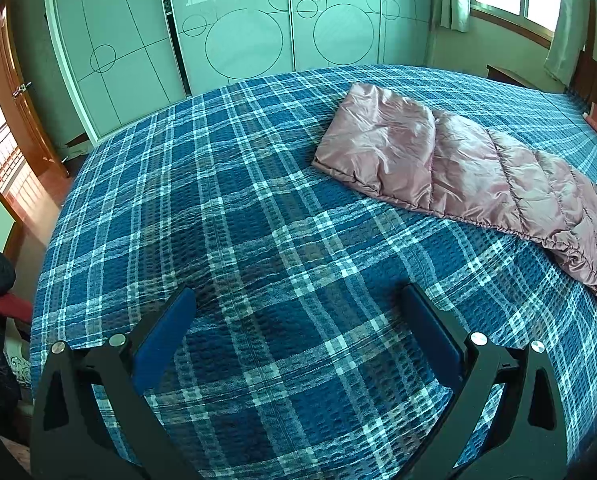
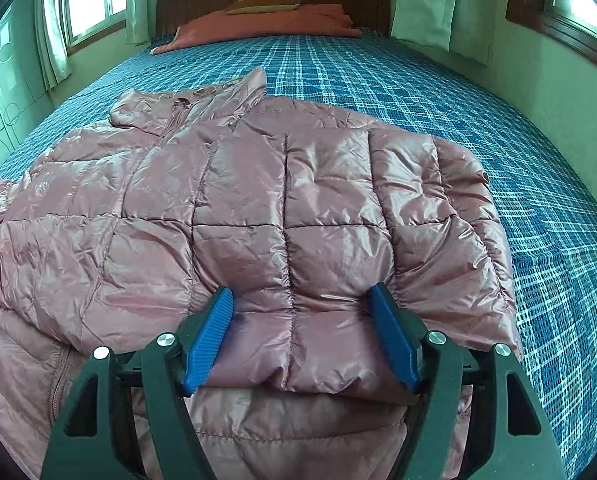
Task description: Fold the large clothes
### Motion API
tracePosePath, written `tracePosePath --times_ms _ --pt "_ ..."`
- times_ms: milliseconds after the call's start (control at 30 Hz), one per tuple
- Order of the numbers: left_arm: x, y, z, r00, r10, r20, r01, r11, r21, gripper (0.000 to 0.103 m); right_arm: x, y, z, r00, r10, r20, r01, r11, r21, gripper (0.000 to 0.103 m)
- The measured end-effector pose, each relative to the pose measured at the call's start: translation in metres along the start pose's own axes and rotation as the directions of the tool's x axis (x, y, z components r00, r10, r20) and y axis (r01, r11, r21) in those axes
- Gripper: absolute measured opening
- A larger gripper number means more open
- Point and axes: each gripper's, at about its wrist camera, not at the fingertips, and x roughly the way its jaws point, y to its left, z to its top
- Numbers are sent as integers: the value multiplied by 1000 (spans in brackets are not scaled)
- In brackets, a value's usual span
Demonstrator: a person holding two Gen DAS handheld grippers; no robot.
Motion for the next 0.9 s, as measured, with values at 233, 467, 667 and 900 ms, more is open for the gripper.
tracePosePath --times_ms 233,467,667,900 --pt "-24 30 20 955 -294 35 295 953 -70 97 -3 3 -5 1000 -7 17 7 1000 -1 72" --pt "13 36 41 850 -525 -26 514 841 -168 77 -3 3 -6 1000 -9 22 9 1000 -2 72" --pt "43 37 66 839 -543 36 537 815 -215 83 -3 4 -6 1000 -11 24 11 1000 -5 72" --pt "75 56 80 809 -588 30 558 750 -355 16 -3 4 -6 999 -15 29 15 1000 -7 72"
